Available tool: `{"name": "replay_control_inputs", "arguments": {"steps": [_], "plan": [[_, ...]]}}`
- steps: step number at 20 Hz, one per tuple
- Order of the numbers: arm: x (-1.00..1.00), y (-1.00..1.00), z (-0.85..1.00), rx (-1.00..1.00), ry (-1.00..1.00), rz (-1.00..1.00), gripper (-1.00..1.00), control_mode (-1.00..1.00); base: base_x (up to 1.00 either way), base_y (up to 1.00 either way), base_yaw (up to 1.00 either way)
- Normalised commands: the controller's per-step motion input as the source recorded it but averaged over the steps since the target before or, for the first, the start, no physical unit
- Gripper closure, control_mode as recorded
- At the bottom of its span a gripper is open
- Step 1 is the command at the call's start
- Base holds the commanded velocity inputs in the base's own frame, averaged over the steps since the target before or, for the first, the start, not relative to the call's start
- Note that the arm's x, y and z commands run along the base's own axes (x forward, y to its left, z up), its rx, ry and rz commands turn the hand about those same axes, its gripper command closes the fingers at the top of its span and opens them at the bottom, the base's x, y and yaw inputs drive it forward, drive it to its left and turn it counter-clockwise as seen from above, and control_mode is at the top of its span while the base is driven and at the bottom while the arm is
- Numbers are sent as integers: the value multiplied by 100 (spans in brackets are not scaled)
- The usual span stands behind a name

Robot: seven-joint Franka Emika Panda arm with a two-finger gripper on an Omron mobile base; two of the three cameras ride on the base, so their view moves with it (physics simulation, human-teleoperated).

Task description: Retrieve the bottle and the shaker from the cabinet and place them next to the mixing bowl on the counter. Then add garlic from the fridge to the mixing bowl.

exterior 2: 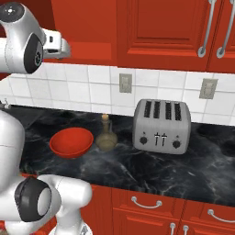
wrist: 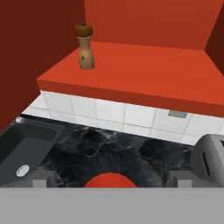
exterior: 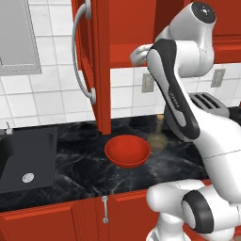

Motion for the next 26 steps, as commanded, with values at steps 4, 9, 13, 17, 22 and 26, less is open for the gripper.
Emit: {"name": "replay_control_inputs", "arguments": {"steps": [4,9,13,17,22,26], "plan": [[60,0,5,4,-9,18,-100,-100,0,0,0],[78,12,-1,0,-3,34,-100,-100,0,0,0],[72,11,1,-2,1,17,-100,-100,0,0,0],[57,29,-7,-1,1,-2,-100,-100,0,0,0],[13,15,-8,0,-3,-4,-100,-100,0,0,0],[28,1,-14,0,0,0,-100,-100,0,0,0]]}}
